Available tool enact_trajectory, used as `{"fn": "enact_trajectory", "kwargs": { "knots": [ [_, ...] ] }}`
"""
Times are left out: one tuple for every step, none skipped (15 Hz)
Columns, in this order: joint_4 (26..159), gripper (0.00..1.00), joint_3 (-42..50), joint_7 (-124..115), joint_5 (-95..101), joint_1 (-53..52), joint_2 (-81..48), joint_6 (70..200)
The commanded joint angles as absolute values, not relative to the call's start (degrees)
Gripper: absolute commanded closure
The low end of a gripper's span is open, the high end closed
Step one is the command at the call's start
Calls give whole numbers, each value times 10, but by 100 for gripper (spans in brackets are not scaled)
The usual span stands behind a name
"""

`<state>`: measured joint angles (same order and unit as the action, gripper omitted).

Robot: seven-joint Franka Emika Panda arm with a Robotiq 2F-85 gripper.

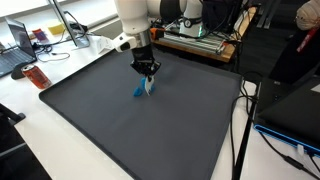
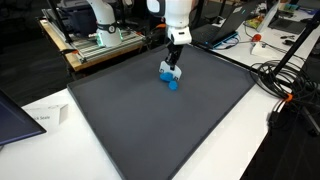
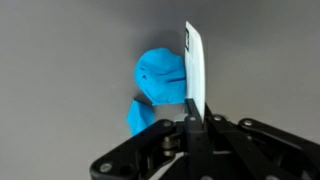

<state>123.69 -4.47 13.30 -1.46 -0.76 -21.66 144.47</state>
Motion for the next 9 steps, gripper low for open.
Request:
{"fn": "enact_trajectory", "kwargs": {
  "knots": [
    [1235, 99, -87, 195, -81, 24, -266, 1460],
    [1243, 99, -99, 216, -105, 33, -268, 1472],
    [1250, 99, -105, 230, -120, 38, -270, 1480],
    [1254, 99, -111, 246, -133, 44, -274, 1486],
    [1259, 99, -114, 253, -143, 49, -277, 1492],
    [1265, 99, -114, 258, -149, 53, -278, 1497],
    [1269, 99, -116, 264, -157, 58, -276, 1500],
    [1276, 99, -116, 268, -162, 63, -270, 1507],
    [1281, 99, -114, 268, -162, 64, -266, 1511]
  ]
}}
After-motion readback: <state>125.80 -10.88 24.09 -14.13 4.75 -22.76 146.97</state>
